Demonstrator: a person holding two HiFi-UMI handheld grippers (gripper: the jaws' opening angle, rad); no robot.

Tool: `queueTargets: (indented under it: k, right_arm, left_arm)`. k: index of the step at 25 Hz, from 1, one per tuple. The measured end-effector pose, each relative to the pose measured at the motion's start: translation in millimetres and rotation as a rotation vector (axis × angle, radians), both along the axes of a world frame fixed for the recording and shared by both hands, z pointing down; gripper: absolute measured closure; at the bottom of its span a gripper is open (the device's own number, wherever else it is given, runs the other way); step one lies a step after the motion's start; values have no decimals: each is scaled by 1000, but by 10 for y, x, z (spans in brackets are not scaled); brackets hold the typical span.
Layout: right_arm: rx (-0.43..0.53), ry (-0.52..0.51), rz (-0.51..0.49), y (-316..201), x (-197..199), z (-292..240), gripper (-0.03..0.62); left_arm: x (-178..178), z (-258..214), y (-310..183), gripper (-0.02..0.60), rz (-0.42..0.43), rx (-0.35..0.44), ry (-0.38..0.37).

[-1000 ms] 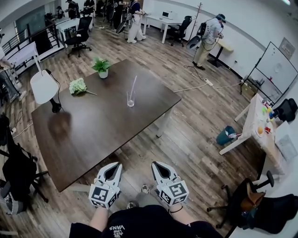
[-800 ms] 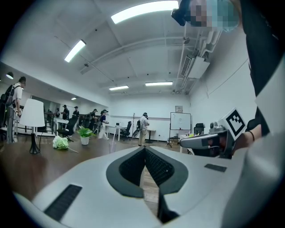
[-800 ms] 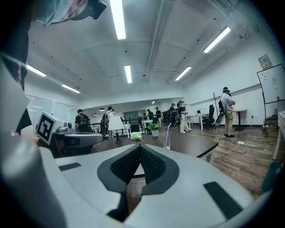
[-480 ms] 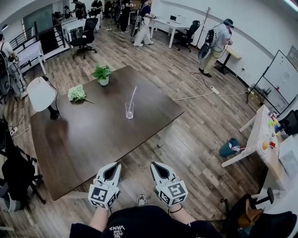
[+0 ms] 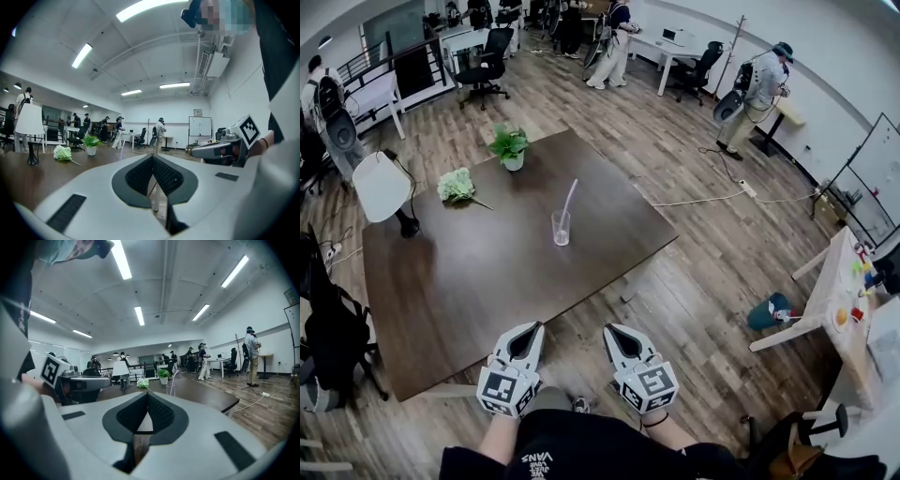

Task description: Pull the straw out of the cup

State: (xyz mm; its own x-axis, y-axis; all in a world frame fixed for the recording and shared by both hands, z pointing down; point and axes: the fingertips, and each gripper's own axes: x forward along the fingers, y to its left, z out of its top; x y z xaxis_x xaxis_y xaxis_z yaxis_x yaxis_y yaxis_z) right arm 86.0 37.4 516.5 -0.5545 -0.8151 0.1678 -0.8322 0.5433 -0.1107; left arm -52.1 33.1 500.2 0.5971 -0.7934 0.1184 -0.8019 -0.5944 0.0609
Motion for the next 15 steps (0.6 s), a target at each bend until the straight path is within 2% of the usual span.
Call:
queueTargets:
  k: [15]
  right_arm:
    - [-11, -1, 19, -795, -34, -6, 577]
  left_arm:
    - [59, -32, -856, 571, 38, -1, 4]
